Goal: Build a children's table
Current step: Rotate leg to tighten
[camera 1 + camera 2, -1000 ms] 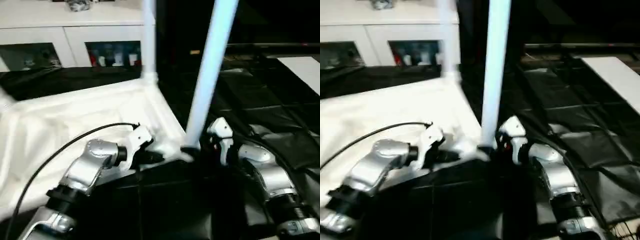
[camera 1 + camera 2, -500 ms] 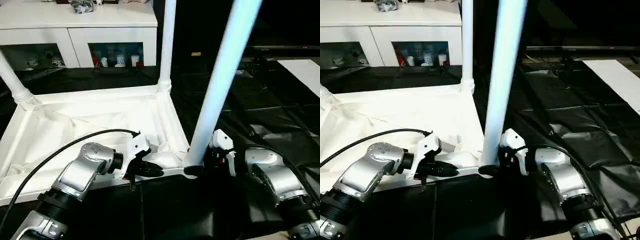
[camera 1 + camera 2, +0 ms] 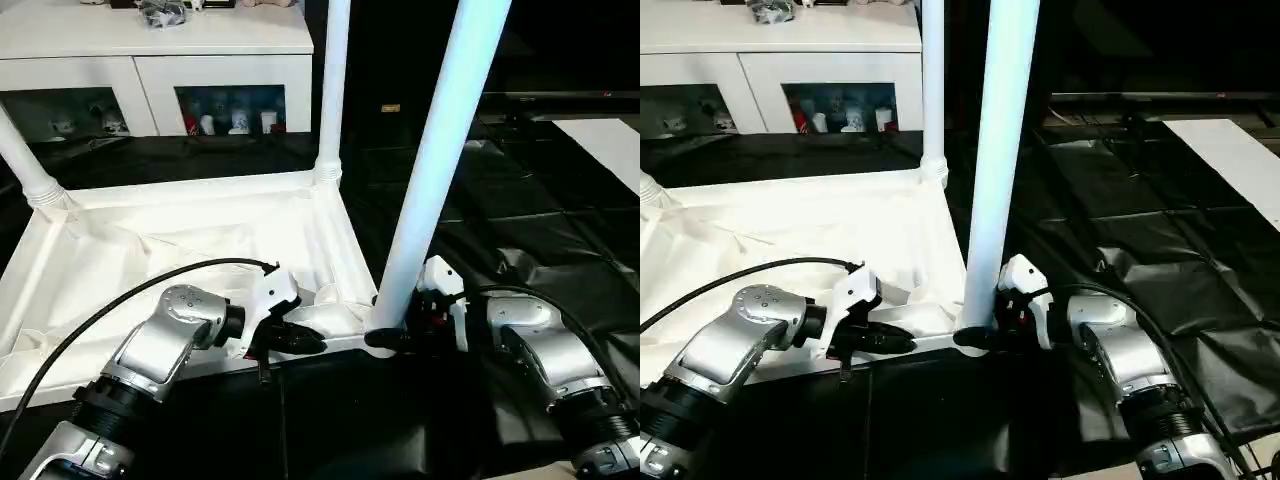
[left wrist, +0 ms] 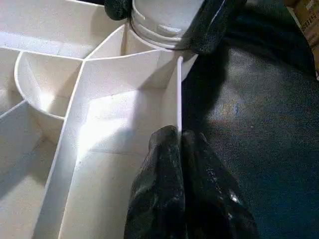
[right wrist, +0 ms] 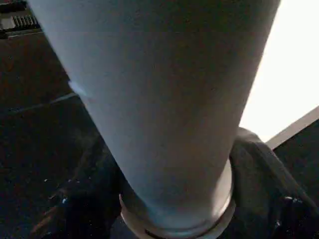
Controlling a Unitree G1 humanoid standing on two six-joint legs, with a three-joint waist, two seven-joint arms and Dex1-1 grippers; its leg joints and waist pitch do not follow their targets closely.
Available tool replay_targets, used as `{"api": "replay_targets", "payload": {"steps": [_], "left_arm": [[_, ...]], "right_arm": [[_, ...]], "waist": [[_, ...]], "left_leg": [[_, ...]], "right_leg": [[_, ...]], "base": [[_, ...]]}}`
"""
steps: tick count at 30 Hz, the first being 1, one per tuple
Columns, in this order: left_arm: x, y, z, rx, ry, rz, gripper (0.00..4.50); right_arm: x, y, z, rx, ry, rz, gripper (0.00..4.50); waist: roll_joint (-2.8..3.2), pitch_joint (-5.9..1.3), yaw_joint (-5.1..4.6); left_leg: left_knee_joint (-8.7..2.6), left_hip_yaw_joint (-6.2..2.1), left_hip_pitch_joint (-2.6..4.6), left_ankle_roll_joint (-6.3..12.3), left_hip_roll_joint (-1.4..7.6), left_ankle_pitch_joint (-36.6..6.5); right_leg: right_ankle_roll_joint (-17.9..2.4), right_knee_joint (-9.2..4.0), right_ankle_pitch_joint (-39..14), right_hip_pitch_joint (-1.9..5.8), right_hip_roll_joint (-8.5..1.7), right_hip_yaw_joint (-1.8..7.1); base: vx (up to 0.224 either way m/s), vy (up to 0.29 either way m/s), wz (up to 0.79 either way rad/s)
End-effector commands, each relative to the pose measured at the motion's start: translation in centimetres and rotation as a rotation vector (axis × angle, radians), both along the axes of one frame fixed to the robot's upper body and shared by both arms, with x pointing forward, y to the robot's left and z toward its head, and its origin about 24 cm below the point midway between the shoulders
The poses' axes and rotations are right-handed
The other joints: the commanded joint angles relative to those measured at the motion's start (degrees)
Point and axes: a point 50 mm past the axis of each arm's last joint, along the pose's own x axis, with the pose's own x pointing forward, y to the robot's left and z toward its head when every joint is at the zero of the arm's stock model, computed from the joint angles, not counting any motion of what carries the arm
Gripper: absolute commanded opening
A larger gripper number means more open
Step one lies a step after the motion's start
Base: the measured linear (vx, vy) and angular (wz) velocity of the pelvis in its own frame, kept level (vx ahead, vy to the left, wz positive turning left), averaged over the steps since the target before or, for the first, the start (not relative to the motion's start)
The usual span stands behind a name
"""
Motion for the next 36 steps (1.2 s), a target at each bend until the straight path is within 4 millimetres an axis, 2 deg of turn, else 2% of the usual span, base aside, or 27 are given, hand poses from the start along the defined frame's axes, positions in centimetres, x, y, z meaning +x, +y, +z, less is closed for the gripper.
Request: {"api": "replay_targets", "payload": {"steps": [1,4,5,8,9,11,12,13,14,15,16,17,19,21,24,26,29,30,32,34,36], "left_arm": [[-0.5,-0.4,-0.2,0.007,0.032,-0.047,0.0],[-0.5,-0.4,-0.2,0.009,0.034,-0.046,0.0],[-0.5,-0.4,-0.2,0.011,0.033,-0.043,0.0],[0.0,-0.5,-0.3,0.019,0.0,0.008,0.0],[0.6,-0.6,-0.5,0.029,-0.026,0.064,0.0],[1.7,-1.2,-1.1,0.046,-0.055,0.177,0.0],[1.8,-1.2,-1.1,0.046,-0.055,0.179,0.0],[2.6,-1.8,-1.4,0.054,-0.072,0.273,0.0],[2.6,-1.8,-1.4,0.054,-0.072,0.273,0.0],[3.2,-2.2,-1.6,0.06,-0.087,0.332,0.0],[4.0,-2.9,-1.6,0.069,-0.11,0.408,0.0],[4.1,-3.1,-1.6,0.07,-0.116,0.425,0.0],[4.5,-3.6,-1.6,0.071,-0.134,0.453,0.0],[5.0,-4.4,-1.4,0.066,-0.166,0.469,0.0],[5.5,-5.6,-1.0,0.038,-0.194,0.46,0.0],[5.5,-5.9,-0.9,0.035,-0.201,0.428,0.0],[5.3,-5.9,-1.0,0.037,-0.197,0.397,0.0],[5.3,-5.9,-1.1,0.038,-0.195,0.394,0.0],[5.1,-5.6,-1.3,0.045,-0.191,0.366,0.0],[5.1,-5.5,-1.4,0.046,-0.191,0.362,0.0],[5.1,-5.4,-1.5,0.043,-0.193,0.353,0.0]], "right_arm": [[-0.1,0.1,-0.3,0.001,0.028,0.007,2.66],[-0.2,0.1,-0.4,-0.002,0.029,0.007,2.66],[-0.2,0.1,-0.5,-0.003,0.028,-0.001,2.66],[0.0,0.4,-0.9,0.004,0.029,-0.078,2.66],[0.4,0.6,-1.4,0.008,0.025,-0.156,2.66],[1.3,1.7,-2.2,0.03,0.019,-0.347,2.66],[1.3,1.7,-2.3,0.03,0.018,-0.349,2.66],[1.8,2.8,-2.7,0.06,0.026,-0.487,2.66],[1.8,2.8,-2.7,0.06,0.026,-0.487,2.65],[2.0,3.5,-3.0,0.082,0.048,-0.577,2.65],[2.3,4.4,-3.4,0.111,0.096,-0.717,2.65],[2.4,4.6,-3.5,0.116,0.109,-0.75,2.65],[2.6,5.1,-3.8,0.127,0.139,-0.824,2.65],[2.7,5.9,-4.0,0.133,0.16,-0.889,2.64],[3.0,7.2,-3.9,0.137,0.171,-0.928,2.64],[3.2,7.5,-3.5,0.131,0.147,-0.915,2.64],[3.1,7.7,-3.2,0.118,0.105,-0.861,2.64],[3.0,7.7,-3.1,0.122,0.099,-0.849,3.19],[2.8,7.4,-2.8,0.115,0.046,-0.794,3.33],[2.7,7.1,-2.6,0.094,0.012,-0.743,3.42],[2.6,6.5,-2.3,0.078,-0.023,-0.677,3.73]], "waist": [[-0.26,-2.73,0.02],[-0.26,-2.73,-0.01],[-0.42,-2.76,0.0],[-0.36,-2.69,-0.04],[-0.42,-2.58,-0.07],[-0.45,-2.21,-0.3],[-0.39,-2.18,-0.33],[-0.36,-2.14,-0.35],[-0.46,-1.98,-0.53],[-0.41,-2.01,-0.34],[-0.34,-1.76,-0.56],[-0.34,-1.6,-0.55],[-0.37,-1.6,-0.51],[-0.38,-1.68,-0.43],[-0.23,-1.92,-0.32],[-0.16,-2.02,-0.26],[-0.24,-2.1,-0.17],[-0.26,-2.11,-0.12],[-0.46,-2.05,0.14],[-0.48,-1.96,0.02],[-0.67,-2.0,-0.18]], "left_leg": [[-3.61,-0.47,0.58,4.56,2.2,-5.3],[-3.58,-0.46,0.57,4.66,2.16,-5.2],[-3.55,-0.43,0.6,4.71,2.16,-5.2],[-3.57,-0.44,0.51,4.83,2.14,-4.8],[-3.68,-0.47,0.54,4.42,2.13,-5.9],[-4.1,-0.46,0.83,2.13,2.13,-9.6],[-4.24,-0.47,0.88,1.32,2.15,-10.2],[-4.53,-0.67,0.92,0.09,2.2,-11.7],[-4.6,-0.59,0.85,-0.42,2.05,-12.1],[-4.77,-0.8,1.16,-1.28,2.14,-14.2],[-4.96,-0.76,1.15,-1.8,2.09,-15.0],[-5.17,-0.97,1.57,-2.8,2.06,-17.8],[-5.35,-1.19,1.61,-3.01,2.06,-19.7],[-5.44,-1.2,1.69,-3.05,2.06,-19.6],[-5.65,-1.03,1.94,-3.12,2.06,-17.8],[-5.76,-1.12,1.43,-2.9,2.15,-16.4],[-5.6,-0.92,1.27,-2.2,2.1,-14.8],[-5.57,-0.88,1.27,-2.02,2.1,-14.3],[-5.44,-0.7,1.19,-1.14,2.03,-13.5],[-5.65,-0.9,0.76,-0.82,2.02,-12.9],[-5.55,-0.82,0.9,-0.7,2.0,-13.0]], "right_leg": [[-15.7,-3.37,3.0,2.68,-2.99,2.42],[-15.8,-3.34,3.3,2.68,-2.98,2.42],[-15.8,-3.36,3.3,2.69,-2.99,2.43],[-15.6,-3.34,3.2,2.63,-2.98,2.46],[-15.5,-3.54,1.4,2.62,-3.03,2.42],[-14.2,-4.36,-5.4,2.26,-3.18,2.56],[-13.7,-4.44,-7.3,2.23,-3.23,2.62],[-12.6,-4.68,-10.5,2.21,-3.38,2.59],[-11.8,-4.94,-12.0,2.12,-3.21,2.64],[-10.7,-5.3,-15.5,1.97,-3.48,2.6],[-9.6,-5.52,-17.1,1.63,-3.35,2.83],[-8.5,-5.98,-21.5,1.27,-3.49,2.7],[-6.6,-6.5,-24.7,1.26,-3.64,2.71],[-5.9,-6.7,-24.3,1.06,-3.67,2.85],[-6.1,-6.62,-20.0,1.08,-3.44,2.85],[-6.9,-6.11,-16.0,1.63,-3.48,2.86],[-7.7,-5.82,-12.6,1.85,-3.49,2.9],[-7.8,-5.78,-12.2,1.86,-3.49,2.91],[-7.6,-5.88,-12.4,2.0,-3.52,2.93],[-6.9,-5.96,-13.4,2.35,-3.52,2.77],[-6.8,-6.1,-14.3,2.25,-3.47,2.78]], "base": [[0.0,0.0,0.0],[0.0,0.0,0.0],[0.0,0.0,0.0],[0.0,0.0,0.0],[0.0,0.0,0.0],[0.0,0.0,0.0],[0.0,0.0,0.0],[0.0,0.0,0.0],[-0.05,0.0,-0.02],[0.0,0.0,0.0],[0.0,0.0,0.0],[0.0,0.0,0.0],[0.0,0.0,0.0],[0.0,0.0,0.0],[0.0,0.0,0.0],[0.0,0.0,0.0],[0.0,0.0,0.0],[0.0,0.0,0.0],[0.0,0.0,0.0],[0.0,0.0,0.0],[0.0,0.0,0.0]]}}
